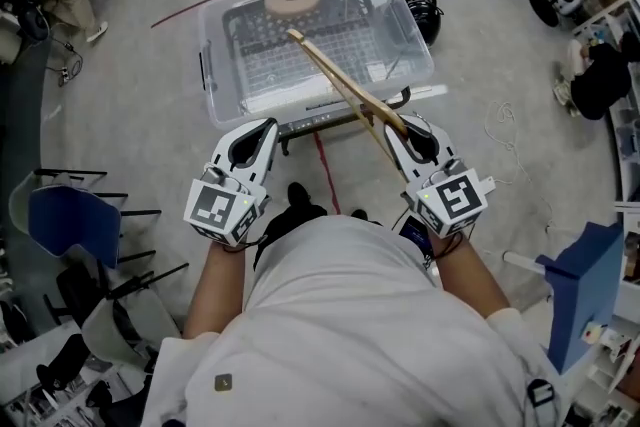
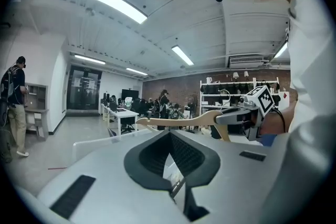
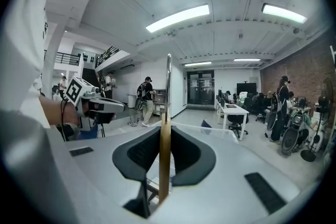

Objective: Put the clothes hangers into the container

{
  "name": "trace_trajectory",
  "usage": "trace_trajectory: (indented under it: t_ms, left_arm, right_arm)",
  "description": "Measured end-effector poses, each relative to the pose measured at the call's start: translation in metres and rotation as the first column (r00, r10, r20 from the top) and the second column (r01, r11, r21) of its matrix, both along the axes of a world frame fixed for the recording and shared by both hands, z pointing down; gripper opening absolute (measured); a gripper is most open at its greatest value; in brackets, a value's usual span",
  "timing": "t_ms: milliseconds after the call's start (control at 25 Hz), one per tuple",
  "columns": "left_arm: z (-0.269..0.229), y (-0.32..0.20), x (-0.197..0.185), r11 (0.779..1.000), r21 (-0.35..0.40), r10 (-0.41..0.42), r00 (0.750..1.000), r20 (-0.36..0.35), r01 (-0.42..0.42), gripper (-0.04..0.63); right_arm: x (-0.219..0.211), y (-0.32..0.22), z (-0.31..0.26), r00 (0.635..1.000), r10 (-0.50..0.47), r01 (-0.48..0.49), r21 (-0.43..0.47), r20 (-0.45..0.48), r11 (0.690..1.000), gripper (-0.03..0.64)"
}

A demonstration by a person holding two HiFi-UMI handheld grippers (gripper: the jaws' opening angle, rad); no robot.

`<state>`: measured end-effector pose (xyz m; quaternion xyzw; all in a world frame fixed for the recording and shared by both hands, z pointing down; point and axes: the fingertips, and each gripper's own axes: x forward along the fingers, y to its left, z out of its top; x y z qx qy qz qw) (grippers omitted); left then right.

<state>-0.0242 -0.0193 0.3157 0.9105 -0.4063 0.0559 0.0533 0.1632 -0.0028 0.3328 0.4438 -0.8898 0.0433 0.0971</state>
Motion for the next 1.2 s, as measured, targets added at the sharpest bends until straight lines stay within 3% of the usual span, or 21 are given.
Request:
trace_trajectory:
  t_ms: [320,560,800,1200]
  left_arm:
    - [-0.007,-0.048,-0.075,1.000,0.011,0.022,1.000,-0.009,-0.022,0.015]
    - [-0.004,-0.060,-0.110,0.999,0.005,0.032,0.999,-0.007,-0.032,0.015]
    - [0.006,-0.074,-0.123,1.000,-0.009,0.019,1.000,-0.008,-0.020,0.015]
    - [0.021,-0.113,-0.137,0.997,-0.035,-0.076,0.997,-0.016,0.076,0.015]
  right_arm:
    - [-0.081,-0.051,-0.008,0.999,-0.014,0.015,0.008,-0.042,1.000,0.067]
    - [-0.124,-0.072,-0.007,0.998,-0.031,0.032,0.005,-0.050,0.999,0.067]
    - [-0.139,-0.095,-0.003,0.996,-0.061,0.060,-0.006,-0.060,0.998,0.067]
    - [-0.150,-0.164,0.008,0.985,-0.159,0.158,-0.027,-0.064,0.987,0.067]
